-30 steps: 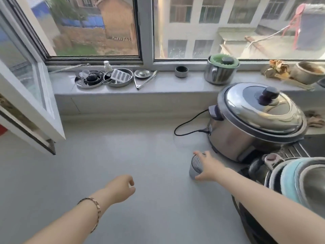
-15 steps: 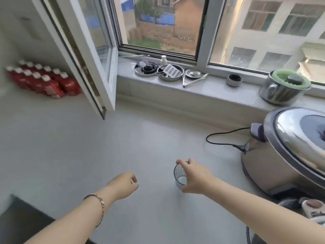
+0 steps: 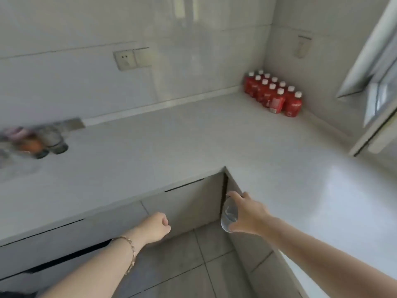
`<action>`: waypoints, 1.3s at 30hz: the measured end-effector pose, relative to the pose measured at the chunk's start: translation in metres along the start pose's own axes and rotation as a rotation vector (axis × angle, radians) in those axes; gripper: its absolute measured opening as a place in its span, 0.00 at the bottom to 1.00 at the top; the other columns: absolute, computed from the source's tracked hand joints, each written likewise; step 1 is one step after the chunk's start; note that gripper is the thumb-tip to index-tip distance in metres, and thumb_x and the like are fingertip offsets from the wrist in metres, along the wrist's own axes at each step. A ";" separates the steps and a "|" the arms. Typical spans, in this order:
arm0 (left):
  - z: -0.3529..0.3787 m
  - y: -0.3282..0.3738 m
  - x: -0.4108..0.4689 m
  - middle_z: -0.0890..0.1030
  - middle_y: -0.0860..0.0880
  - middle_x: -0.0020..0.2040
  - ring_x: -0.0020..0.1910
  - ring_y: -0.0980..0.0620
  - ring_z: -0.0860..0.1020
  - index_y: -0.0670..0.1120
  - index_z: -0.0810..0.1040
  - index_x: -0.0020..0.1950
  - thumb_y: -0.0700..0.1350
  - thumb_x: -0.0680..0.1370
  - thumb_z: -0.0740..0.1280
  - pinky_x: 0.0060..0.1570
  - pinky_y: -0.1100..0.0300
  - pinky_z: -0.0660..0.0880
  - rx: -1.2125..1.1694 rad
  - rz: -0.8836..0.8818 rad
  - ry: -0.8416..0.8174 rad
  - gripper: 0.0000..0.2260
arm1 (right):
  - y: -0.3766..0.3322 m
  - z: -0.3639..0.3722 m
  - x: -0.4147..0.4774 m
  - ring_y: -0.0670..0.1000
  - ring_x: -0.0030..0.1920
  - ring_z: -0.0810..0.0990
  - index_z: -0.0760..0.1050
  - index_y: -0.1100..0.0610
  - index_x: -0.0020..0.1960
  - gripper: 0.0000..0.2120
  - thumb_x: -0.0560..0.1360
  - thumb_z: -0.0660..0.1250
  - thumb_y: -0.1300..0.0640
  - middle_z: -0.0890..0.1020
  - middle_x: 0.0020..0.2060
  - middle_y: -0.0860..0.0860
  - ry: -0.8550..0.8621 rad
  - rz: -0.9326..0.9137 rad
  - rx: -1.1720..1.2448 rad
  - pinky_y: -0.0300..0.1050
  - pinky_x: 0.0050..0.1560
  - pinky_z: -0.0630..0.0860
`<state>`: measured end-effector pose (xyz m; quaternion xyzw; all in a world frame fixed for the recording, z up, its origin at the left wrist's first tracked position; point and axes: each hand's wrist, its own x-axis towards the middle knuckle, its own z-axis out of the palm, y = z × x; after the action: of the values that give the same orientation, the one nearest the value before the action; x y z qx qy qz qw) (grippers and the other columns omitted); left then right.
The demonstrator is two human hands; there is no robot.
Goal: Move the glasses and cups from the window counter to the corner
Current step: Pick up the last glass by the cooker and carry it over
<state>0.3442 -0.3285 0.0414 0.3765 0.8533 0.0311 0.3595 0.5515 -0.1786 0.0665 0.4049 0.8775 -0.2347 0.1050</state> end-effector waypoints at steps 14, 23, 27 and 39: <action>-0.125 -0.324 -0.033 0.61 0.52 0.29 0.28 0.54 0.59 0.52 0.59 0.28 0.40 0.74 0.58 0.29 0.61 0.54 -0.180 -0.339 0.168 0.17 | -0.306 0.057 0.140 0.54 0.52 0.79 0.55 0.42 0.71 0.41 0.63 0.71 0.48 0.70 0.57 0.50 -0.143 -0.312 -0.218 0.41 0.45 0.72; -0.211 -0.414 0.035 0.73 0.50 0.51 0.50 0.51 0.73 0.46 0.73 0.53 0.46 0.78 0.58 0.54 0.58 0.71 -0.297 -0.429 0.215 0.08 | -0.432 0.085 0.267 0.55 0.53 0.80 0.55 0.43 0.71 0.41 0.64 0.71 0.48 0.69 0.59 0.50 -0.207 -0.397 -0.217 0.43 0.49 0.76; -0.257 -0.450 0.066 0.75 0.49 0.55 0.54 0.49 0.75 0.49 0.70 0.51 0.47 0.78 0.59 0.56 0.57 0.71 -0.280 -0.487 0.215 0.05 | -0.500 0.093 0.326 0.55 0.54 0.80 0.55 0.44 0.71 0.40 0.64 0.70 0.49 0.69 0.60 0.50 -0.237 -0.421 -0.237 0.44 0.50 0.77; -0.325 -0.551 0.130 0.76 0.48 0.56 0.57 0.49 0.76 0.48 0.71 0.52 0.48 0.78 0.59 0.56 0.58 0.72 -0.300 -0.466 0.147 0.06 | -0.668 0.130 0.433 0.59 0.56 0.78 0.59 0.56 0.66 0.35 0.66 0.73 0.53 0.71 0.59 0.56 -0.138 -0.333 -0.119 0.48 0.51 0.76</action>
<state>-0.2645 -0.5653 0.0267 0.1095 0.9265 0.1006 0.3456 -0.2382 -0.3329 0.0099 0.2301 0.9354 -0.2238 0.1482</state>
